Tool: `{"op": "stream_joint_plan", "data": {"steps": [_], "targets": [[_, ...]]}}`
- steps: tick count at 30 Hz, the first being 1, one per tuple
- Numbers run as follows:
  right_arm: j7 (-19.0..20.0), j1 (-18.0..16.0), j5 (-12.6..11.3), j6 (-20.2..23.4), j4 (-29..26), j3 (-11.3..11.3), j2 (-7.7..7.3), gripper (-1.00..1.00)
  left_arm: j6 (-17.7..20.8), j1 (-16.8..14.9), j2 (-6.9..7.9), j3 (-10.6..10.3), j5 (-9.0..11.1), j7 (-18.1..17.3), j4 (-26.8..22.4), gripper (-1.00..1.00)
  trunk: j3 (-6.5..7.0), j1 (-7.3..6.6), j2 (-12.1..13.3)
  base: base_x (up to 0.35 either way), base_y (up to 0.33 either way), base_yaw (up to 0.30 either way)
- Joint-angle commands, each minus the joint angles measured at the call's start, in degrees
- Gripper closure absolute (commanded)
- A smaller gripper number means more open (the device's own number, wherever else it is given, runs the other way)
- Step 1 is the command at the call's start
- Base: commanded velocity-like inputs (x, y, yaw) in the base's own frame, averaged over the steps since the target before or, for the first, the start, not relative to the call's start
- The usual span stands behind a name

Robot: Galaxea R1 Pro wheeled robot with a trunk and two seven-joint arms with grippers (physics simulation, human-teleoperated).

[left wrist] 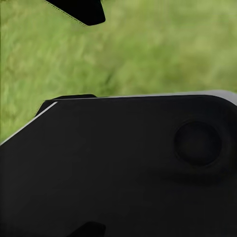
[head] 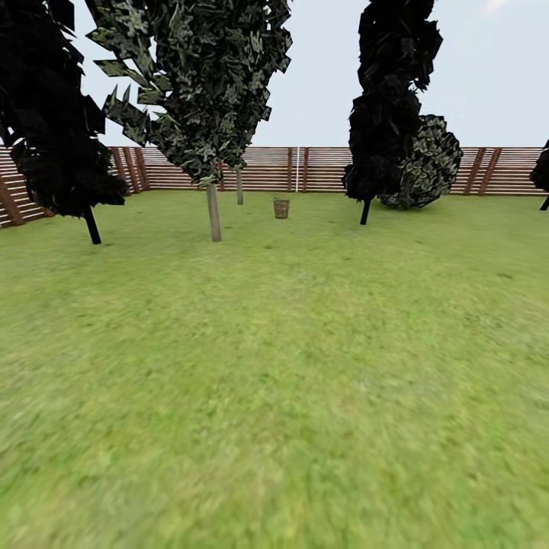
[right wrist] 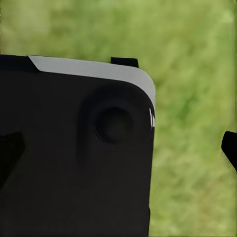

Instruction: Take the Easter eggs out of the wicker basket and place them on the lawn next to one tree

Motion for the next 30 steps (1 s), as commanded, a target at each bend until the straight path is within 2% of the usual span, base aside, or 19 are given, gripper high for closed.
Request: {"op": "stream_joint_plan", "data": {"steps": [1, 30], "targets": [[-0.03, -0.02, 0.29, -0.17, 0.05, -0.02, -0.01, -1.0, -0.08, 0.03, 0.0, 0.02, -0.02, 0.01, -0.09, -1.0, -0.04, 0.03, -0.02, 0.323, 0.0, 0.0], [-0.03, -0.03, 0.31, -0.17, 0.04, -0.02, -0.01, -1.0, -0.08, 0.03, 0.0, 0.0, -0.08, 0.01, -0.09, -1.0, -0.04, 0.03, -0.02, 0.323, 0.0, 0.0]]}}
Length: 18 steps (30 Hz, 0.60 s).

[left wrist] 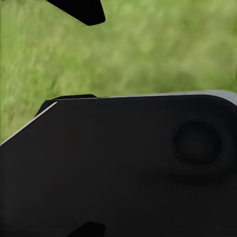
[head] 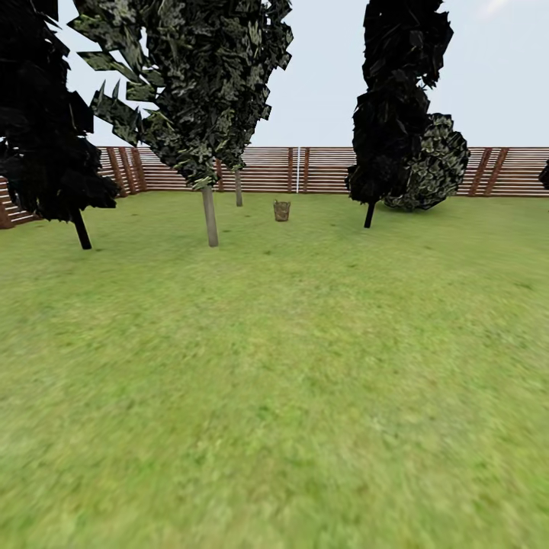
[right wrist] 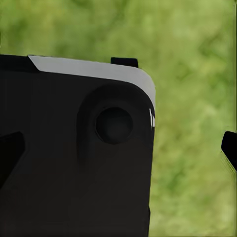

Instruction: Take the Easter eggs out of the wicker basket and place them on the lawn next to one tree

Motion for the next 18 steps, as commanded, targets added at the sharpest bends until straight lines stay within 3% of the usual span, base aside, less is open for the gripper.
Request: {"op": "stream_joint_plan", "data": {"steps": [1, 18], "targets": [[-0.03, -0.04, 0.26, -0.17, 0.05, -0.02, -0.01, -1.0, -0.08, 0.03, 0.0, 0.03, -0.04, 0.01, -0.09, -1.0, -0.04, 0.03, -0.02, 0.323, 0.0, 0.0], [-0.03, -0.04, 0.28, -0.17, 0.05, -0.02, -0.01, -1.0, -0.08, 0.03, 0.0, 0.03, 0.04, 0.01, -0.09, -1.0, -0.04, 0.03, -0.02, 0.323, 0.0, 0.0]]}}
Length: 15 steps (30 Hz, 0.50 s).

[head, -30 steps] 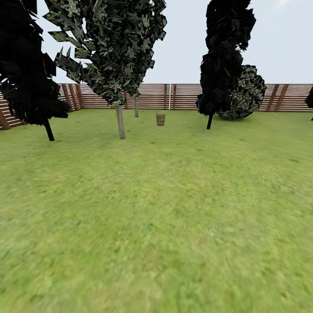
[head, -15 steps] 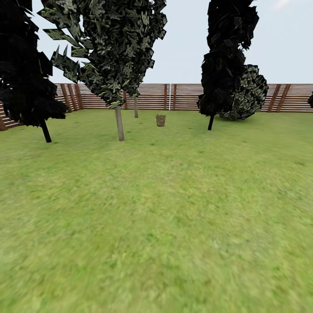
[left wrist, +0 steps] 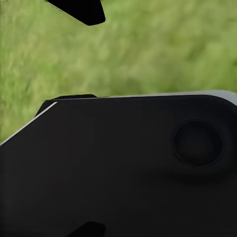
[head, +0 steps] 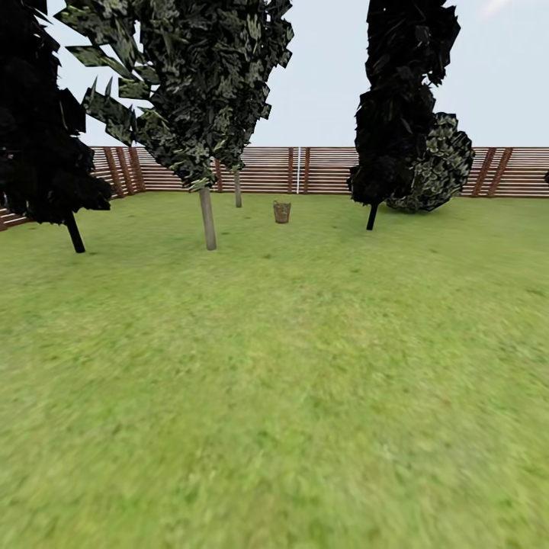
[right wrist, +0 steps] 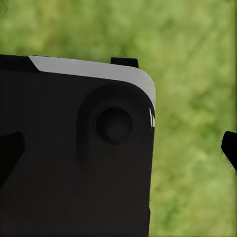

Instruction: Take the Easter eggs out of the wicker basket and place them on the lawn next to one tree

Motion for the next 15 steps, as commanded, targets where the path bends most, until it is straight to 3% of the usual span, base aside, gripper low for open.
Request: {"op": "stream_joint_plan", "data": {"steps": [1, 15], "targets": [[-0.03, -0.02, 0.28, -0.17, 0.05, -0.02, -0.01, -1.0, -0.08, 0.03, 0.0, 0.03, -0.02, 0.01, -0.09, -1.0, -0.04, 0.03, -0.02, 0.323, 0.0, 0.0], [-0.03, -0.03, 0.27, -0.17, 0.05, -0.02, -0.01, -1.0, -0.08, 0.03, 0.0, 0.03, -0.02, 0.01, -0.09, -1.0, -0.04, 0.03, -0.02, 0.323, 0.0, 0.0]]}}
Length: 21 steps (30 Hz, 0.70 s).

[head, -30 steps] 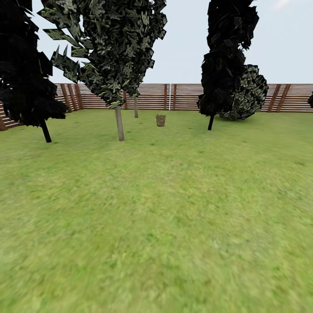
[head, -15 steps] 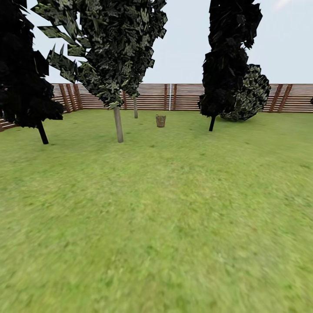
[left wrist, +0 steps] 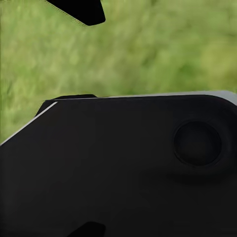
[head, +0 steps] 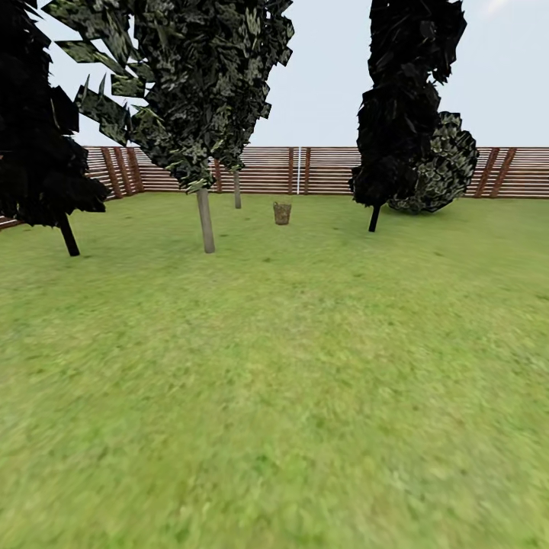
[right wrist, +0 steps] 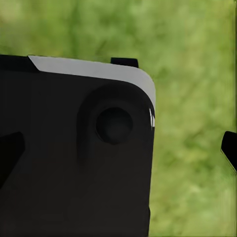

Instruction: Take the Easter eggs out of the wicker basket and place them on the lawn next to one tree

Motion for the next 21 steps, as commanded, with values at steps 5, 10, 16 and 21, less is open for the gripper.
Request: {"op": "stream_joint_plan", "data": {"steps": [5, 10, 16, 21], "targets": [[-0.03, -0.04, 0.25, -0.17, 0.07, -0.02, -0.01, -1.0, -0.08, 0.03, 0.0, 0.03, -0.02, 0.01, -0.09, -1.0, -0.04, 0.03, -0.02, 0.323, 0.0, 0.0], [-0.03, -0.02, 0.27, -0.17, 0.07, -0.02, -0.01, -1.0, -0.08, 0.03, 0.0, 0.03, -0.02, 0.01, -0.09, -1.0, -0.04, 0.03, -0.02, 0.323, 0.0, 0.0], [-0.03, -0.03, 0.29, -0.17, 0.05, -0.02, -0.01, -1.0, -0.08, 0.03, 0.0, 0.03, -0.02, 0.01, -0.09, -1.0, -0.04, 0.03, -0.02, 0.323, 0.0, 0.0], [-0.03, -0.03, 0.29, -0.17, 0.06, -0.02, -0.01, -1.0, -0.08, 0.03, 0.0, 0.03, -0.02, 0.01, -0.09, -1.0, -0.04, 0.03, -0.02, 0.324, 0.0, 0.0]]}}
